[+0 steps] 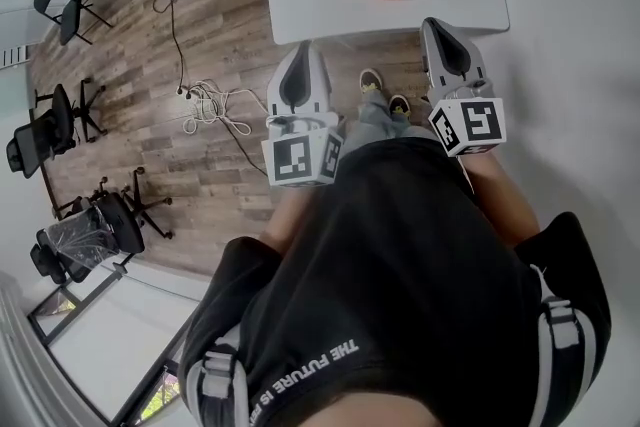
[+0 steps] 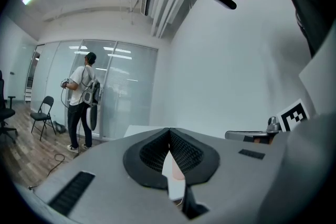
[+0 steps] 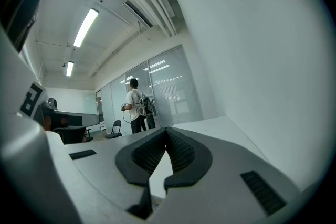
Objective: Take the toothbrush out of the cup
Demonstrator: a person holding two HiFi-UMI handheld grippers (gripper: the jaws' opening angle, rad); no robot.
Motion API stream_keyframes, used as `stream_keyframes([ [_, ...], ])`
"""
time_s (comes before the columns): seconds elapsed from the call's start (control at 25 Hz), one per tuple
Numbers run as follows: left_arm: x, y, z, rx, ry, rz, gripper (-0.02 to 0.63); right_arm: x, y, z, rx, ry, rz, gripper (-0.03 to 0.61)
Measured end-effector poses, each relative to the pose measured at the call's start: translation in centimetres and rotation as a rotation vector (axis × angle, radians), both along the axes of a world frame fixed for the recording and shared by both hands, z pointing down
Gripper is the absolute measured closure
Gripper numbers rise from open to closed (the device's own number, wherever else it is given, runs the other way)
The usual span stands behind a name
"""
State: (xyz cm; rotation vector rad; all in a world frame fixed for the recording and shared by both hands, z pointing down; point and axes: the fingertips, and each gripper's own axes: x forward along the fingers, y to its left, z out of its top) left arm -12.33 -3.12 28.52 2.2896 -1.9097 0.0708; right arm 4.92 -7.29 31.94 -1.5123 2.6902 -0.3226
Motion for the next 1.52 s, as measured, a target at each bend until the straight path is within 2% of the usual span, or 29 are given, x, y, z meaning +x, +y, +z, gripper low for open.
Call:
stream_keyframes([
  [0.32,-1.7,-4.2,-0.2,0.019,0.019,0.044,0.595,-2.0,-3.2,-1.3,0.034,0.016,0.000,0.565],
  [0.56,-3.9,-6.6,0.7,0.023,0.046,0.041,0.595,-3.3,-5.4,-1.0,0.008,0.059,0.019,0.565],
  [0.72,-4.6,-8.0,1.2,0.019,0.051,0.058,0.595,-3.6,-6.9,-1.3,0.032,0.092,0.034,0.565],
  [1.2,-3.8,-10.7,3.6,-0.014,0.065,0.153,0.595,-1.3,-8.4,-0.5,0.040,0.141,0.142,0.565],
  [1.36,-2.7,-11.8,5.4,-0.043,0.060,0.179,0.595,-0.4,-9.1,0.5,0.039,0.184,0.123,0.565],
  [1.52,-1.8,-13.6,9.2,-0.109,-0.003,0.204,0.594,0.3,-10.4,2.0,-0.039,0.174,0.043,0.565],
])
